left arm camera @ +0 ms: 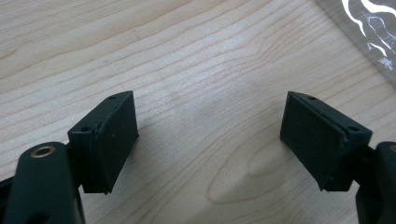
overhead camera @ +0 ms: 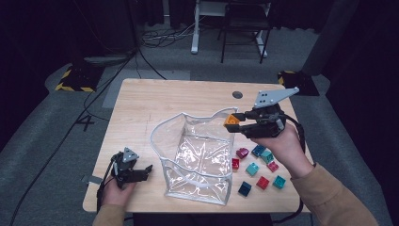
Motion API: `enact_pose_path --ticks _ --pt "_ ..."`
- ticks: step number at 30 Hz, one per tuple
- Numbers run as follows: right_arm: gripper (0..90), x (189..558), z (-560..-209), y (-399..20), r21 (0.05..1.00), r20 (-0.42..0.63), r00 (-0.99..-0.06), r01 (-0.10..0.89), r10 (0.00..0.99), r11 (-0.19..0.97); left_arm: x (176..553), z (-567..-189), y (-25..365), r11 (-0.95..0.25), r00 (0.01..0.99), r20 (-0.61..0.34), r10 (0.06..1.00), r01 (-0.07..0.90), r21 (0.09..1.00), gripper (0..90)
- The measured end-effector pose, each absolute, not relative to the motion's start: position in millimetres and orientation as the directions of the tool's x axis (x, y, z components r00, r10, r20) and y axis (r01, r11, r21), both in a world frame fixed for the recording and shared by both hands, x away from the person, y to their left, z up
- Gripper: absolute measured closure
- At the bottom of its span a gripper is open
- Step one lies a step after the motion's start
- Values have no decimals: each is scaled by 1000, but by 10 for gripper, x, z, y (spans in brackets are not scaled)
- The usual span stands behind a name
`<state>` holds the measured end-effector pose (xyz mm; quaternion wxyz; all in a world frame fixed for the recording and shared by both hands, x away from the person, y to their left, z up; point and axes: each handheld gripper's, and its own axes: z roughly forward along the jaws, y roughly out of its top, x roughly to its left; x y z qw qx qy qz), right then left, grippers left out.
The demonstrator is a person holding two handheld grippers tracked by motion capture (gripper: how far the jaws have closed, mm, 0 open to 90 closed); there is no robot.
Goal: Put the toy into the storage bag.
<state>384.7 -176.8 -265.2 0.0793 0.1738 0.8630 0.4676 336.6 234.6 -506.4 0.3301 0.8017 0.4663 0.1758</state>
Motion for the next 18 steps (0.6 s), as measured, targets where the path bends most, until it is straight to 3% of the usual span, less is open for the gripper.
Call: enact_pose_path --ticks 18 --pt "593 3875 -2674 -1178 813 39 -957 197 286 548 3367 -5063 2346 -347 504 -27 863 632 693 192"
